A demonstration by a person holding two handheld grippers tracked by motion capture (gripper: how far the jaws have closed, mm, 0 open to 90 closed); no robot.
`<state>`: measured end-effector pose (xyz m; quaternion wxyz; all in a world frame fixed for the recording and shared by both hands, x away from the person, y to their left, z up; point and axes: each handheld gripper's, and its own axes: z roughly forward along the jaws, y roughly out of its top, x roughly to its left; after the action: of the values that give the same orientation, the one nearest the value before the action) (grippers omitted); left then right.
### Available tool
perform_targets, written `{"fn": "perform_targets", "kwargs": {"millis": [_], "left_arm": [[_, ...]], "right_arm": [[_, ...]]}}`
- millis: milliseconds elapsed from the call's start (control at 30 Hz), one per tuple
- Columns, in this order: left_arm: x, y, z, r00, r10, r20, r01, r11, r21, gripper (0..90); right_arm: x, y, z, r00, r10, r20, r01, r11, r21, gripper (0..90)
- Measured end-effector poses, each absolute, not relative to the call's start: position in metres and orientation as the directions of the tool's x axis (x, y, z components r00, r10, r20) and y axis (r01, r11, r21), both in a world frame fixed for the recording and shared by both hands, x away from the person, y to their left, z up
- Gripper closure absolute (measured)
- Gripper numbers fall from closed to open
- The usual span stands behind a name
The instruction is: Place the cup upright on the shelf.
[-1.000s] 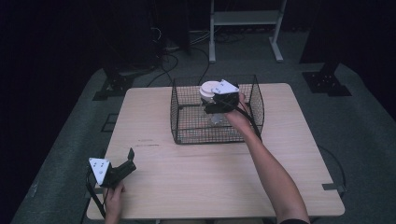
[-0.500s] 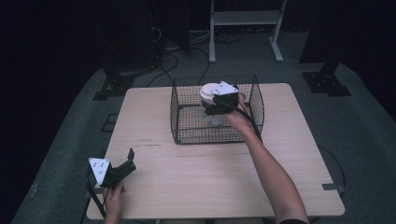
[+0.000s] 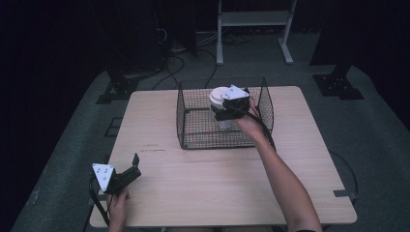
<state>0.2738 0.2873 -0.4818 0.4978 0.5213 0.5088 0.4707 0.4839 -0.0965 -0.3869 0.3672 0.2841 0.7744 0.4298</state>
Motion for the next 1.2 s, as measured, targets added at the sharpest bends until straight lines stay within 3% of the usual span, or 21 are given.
{"fn": "perform_targets", "kwargs": {"millis": [667, 1200], "left_arm": [[0.274, 0.287, -0.482, 0.038, 0.999, -0.014, 0.062, 0.012, 0.998, 0.0], [0.275, 0.287, -0.482, 0.034, 0.999, -0.013, 0.066, 0.011, 0.998, 0.0]], "right_arm": [[0.484, -0.106, -0.390, -0.546, 0.781, -0.304, 0.138, 0.441, 0.887, 2.3], [0.476, -0.113, -0.373, -0.544, 0.789, -0.286, 0.082, 0.390, 0.917, 2.4]]}}
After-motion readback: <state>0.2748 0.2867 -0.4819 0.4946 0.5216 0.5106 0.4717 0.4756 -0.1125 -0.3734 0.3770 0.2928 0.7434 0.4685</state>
